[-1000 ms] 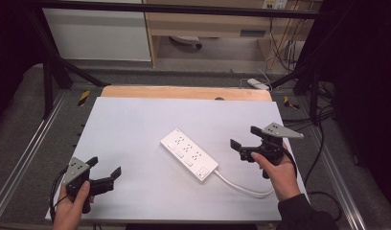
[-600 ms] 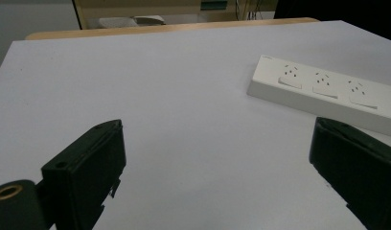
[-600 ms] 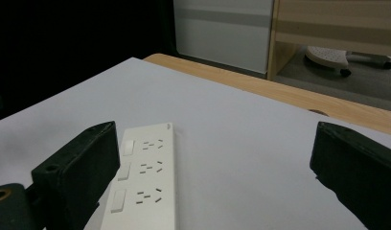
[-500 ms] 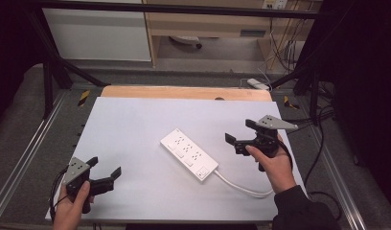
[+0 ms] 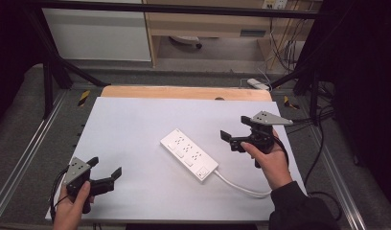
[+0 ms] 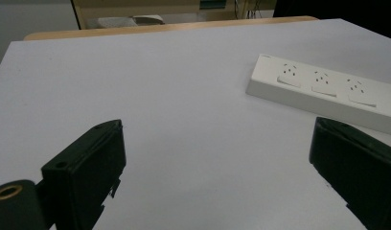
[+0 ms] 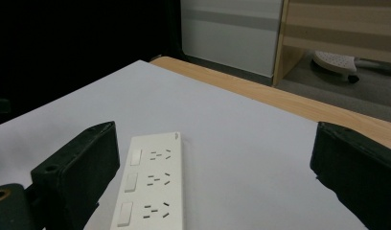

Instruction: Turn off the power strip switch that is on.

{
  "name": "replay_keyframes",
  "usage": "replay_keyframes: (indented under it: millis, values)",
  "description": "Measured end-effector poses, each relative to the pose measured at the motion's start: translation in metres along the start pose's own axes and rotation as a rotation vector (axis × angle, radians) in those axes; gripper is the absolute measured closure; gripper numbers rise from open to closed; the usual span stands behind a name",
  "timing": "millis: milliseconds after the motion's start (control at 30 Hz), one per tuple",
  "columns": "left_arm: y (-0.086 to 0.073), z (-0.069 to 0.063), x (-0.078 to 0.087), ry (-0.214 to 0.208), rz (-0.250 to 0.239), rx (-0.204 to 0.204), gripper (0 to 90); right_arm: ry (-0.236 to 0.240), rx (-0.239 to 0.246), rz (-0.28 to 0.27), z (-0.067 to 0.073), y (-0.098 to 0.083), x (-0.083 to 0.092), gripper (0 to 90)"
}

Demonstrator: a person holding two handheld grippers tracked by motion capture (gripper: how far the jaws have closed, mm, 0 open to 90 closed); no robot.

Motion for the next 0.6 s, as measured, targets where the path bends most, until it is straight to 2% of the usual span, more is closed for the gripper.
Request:
replay_keyframes:
  millis: [600]
  values:
    - [0.0, -0.001, 0.0, -0.004, 0.0, -0.001, 5.2, 0.024, 0.015, 0.012, 0.009, 0.011, -0.024, 3.6]
Point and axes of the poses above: each handheld gripper's, and its own axes: x roughly backward along the jaws, y roughly out of its top, z roughly to its left, the point moved 9 cm from there along -x, roughly forward along the jaws, and after that the axes turned 12 degrees about y, right-handed, at the moved point
